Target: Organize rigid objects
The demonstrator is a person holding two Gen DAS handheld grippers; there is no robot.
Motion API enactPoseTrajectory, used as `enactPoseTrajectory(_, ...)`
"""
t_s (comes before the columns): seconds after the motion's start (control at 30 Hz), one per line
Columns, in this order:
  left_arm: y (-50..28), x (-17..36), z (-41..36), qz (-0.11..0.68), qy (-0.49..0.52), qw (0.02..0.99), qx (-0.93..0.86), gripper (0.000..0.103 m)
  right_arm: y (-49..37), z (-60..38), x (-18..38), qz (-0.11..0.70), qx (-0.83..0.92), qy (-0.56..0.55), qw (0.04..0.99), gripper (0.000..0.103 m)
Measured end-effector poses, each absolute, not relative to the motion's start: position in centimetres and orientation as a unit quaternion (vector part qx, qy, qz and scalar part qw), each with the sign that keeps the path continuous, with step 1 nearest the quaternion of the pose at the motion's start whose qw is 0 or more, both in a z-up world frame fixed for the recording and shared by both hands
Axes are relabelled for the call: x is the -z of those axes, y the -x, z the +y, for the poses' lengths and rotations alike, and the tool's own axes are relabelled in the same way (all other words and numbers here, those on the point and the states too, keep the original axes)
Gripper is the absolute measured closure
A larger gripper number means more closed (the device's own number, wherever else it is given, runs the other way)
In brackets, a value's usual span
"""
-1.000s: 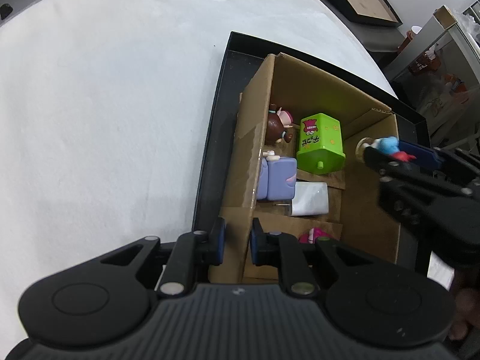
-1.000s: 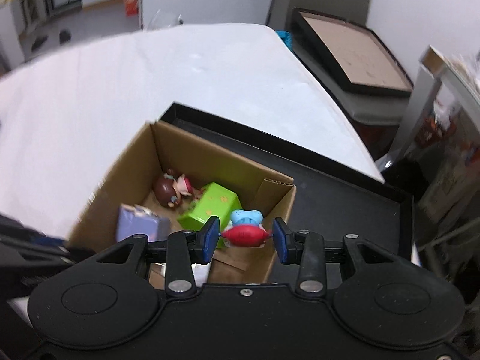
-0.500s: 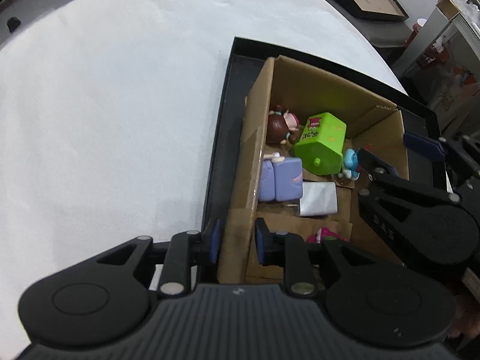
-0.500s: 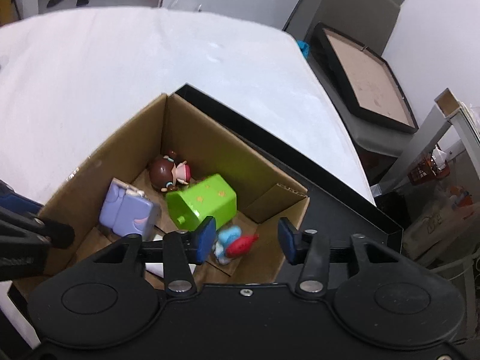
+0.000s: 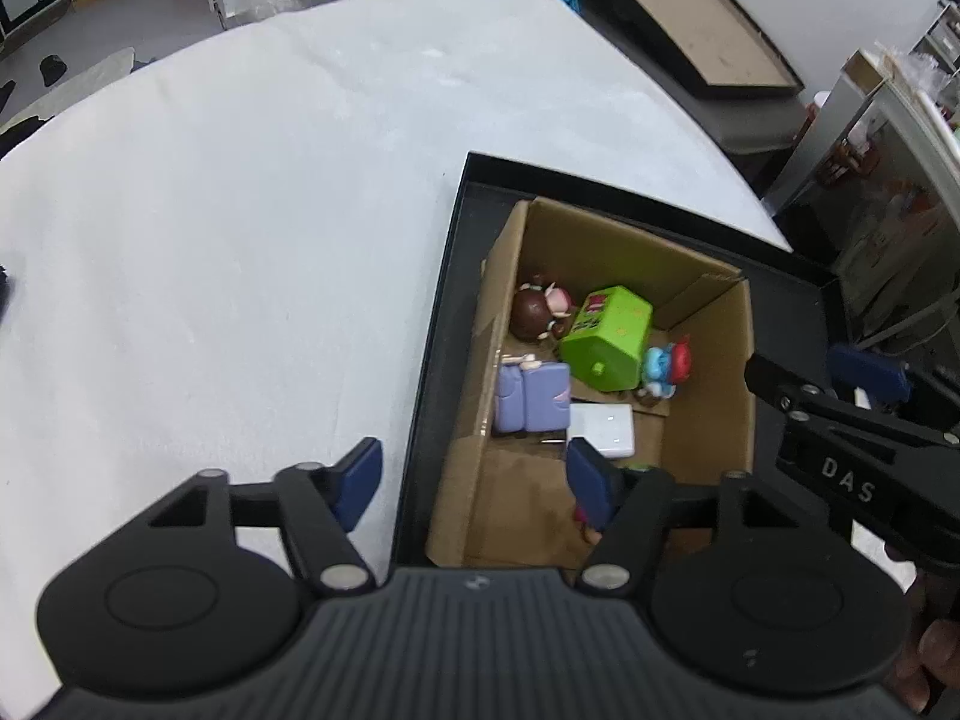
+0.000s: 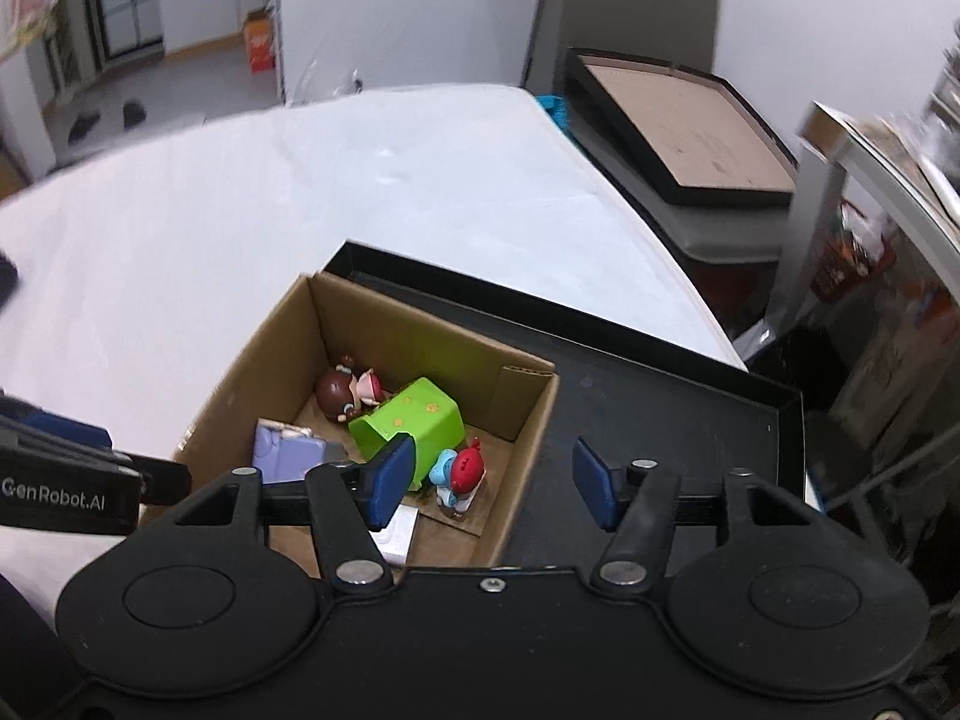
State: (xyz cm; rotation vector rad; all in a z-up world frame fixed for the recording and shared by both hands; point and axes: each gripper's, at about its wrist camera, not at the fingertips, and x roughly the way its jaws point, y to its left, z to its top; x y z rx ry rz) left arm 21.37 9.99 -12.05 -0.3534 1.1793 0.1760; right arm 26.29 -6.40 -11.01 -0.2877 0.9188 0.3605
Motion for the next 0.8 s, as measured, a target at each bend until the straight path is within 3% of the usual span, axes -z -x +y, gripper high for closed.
enactPoseTrajectory(0.13,-20.9,10.9,9.4,0.546,0.164,0.818,-0.080,0.031,-26.0,-8.3,9.8,0.450,-0.166,0.093,0.872,0.042)
enactPoseTrajectory(0.4,-19.7,8.8,8.2,0.539,0.150,0.826,-0.063,0.028,-24.8,-11.7,7.8,0.461,-0.149,0.013,0.875,0.025)
enactPoseTrajectory(0.47,-19.3,8.2,8.0,0.536,0.145,0.830,-0.059,0.021,-24.3,-12.4,7.2,0.458,-0.143,0.005,0.877,0.020)
enactPoseTrajectory(0.8,-16.6,4.3,7.6,0.508,0.112,0.853,-0.035,0.013,-20.8,-15.3,3.6,0.432,-0.107,-0.038,0.895,0.002)
